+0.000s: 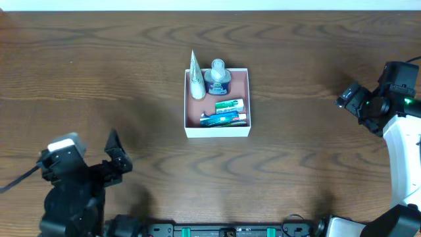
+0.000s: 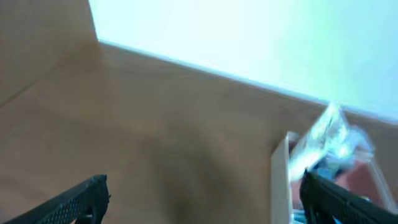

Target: Pack container

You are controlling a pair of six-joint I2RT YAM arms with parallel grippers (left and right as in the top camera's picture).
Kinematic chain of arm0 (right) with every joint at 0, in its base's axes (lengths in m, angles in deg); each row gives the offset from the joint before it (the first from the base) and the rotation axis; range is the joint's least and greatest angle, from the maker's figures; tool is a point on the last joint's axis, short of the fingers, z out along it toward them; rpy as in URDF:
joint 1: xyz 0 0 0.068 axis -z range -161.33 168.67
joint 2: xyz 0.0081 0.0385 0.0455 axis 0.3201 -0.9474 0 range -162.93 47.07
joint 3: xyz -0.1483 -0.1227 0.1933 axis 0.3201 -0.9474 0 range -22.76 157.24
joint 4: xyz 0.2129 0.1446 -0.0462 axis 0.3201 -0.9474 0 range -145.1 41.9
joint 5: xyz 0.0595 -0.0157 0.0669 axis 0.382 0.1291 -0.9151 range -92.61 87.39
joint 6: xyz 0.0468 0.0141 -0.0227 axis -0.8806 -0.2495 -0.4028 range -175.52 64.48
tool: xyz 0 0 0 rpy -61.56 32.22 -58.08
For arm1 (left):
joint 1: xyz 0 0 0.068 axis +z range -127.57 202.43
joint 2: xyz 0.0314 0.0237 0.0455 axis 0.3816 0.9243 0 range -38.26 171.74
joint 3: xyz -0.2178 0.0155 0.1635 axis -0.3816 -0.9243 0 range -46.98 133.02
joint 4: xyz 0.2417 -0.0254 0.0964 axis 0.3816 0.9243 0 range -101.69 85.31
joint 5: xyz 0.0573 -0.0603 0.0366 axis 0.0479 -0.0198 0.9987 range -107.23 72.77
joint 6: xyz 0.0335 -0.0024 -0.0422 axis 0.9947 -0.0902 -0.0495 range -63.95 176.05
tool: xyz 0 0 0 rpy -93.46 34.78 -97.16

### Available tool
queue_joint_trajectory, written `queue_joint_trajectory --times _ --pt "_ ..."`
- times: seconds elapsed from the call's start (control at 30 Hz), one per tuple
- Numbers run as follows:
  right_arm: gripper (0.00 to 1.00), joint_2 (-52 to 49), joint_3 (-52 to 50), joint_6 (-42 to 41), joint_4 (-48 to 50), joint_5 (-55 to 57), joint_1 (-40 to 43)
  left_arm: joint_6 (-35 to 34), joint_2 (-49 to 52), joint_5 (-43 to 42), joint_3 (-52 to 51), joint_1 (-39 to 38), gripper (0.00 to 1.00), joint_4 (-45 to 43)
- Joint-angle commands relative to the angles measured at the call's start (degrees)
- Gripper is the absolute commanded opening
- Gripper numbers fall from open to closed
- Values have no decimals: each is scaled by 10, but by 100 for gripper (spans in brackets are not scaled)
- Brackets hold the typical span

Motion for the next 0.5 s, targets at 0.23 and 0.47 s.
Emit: queue_joint_trajectory --times 0.23,0.47 --pt "99 5 7 -6 -1 6 3 39 -110 -165 -231 63 98 -309" --pt "99 5 7 -6 -1 6 3 72 -132 -216 -362 74 98 -475"
